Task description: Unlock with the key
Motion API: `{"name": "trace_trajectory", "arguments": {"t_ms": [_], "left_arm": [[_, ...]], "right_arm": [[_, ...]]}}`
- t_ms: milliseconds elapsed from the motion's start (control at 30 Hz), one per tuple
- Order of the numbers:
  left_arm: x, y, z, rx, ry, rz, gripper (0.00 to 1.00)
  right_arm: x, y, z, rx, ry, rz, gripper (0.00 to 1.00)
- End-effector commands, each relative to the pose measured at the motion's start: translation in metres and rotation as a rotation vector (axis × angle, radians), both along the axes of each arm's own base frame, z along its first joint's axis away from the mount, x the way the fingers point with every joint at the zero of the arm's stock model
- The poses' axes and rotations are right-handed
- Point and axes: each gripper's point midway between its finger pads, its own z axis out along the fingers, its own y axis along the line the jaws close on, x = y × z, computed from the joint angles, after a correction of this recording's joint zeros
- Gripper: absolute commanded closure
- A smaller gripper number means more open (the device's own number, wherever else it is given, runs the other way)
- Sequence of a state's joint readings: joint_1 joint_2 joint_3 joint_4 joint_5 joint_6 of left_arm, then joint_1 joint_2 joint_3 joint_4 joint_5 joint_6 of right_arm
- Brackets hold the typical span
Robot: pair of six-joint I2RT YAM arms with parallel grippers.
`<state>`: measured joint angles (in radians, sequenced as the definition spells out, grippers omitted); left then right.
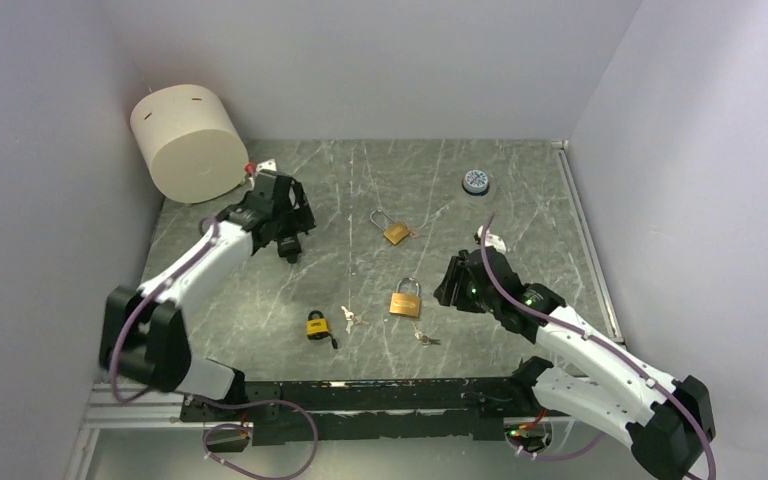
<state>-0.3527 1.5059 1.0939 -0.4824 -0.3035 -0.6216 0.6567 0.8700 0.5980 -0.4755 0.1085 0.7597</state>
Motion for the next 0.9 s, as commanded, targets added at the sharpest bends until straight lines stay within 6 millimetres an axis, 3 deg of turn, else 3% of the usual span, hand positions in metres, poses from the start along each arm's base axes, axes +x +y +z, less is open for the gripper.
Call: {"name": "trace_trajectory", "arguments": {"t_ms": [0, 133, 333, 600, 867], "left_arm": [[-0.031, -0.046, 0.049, -0.221, -0.111, -0.221, 0.10], [-0.061, -0.072, 0.061, -0.320, -0.091, -0.366, 0.11], [-0.093, -0.094, 0.057, -0.408, -0.035, -0.425, 0.06], [-0.112, -0.090, 0.046, -0.474, -0.029, -0.372, 0.08], [-0.118, -0.091, 0.039, -0.497, -0.019, -0.366, 0.12]], "right_arm": [[-0.007, -0.035, -0.011, -0.179, 0.045, -0.069, 0.44], [-0.025, -0.014, -0.025, -0.142, 0.079, 0.049, 0.46], [-0.047, 0.022, -0.035, -0.188, 0.085, 0.216, 0.46], [-0.043, 0.036, -0.062, -0.343, 0.144, 0.279, 0.49], [-0.049, 0.054, -0.072, -0.423, 0.156, 0.379, 0.52]]}}
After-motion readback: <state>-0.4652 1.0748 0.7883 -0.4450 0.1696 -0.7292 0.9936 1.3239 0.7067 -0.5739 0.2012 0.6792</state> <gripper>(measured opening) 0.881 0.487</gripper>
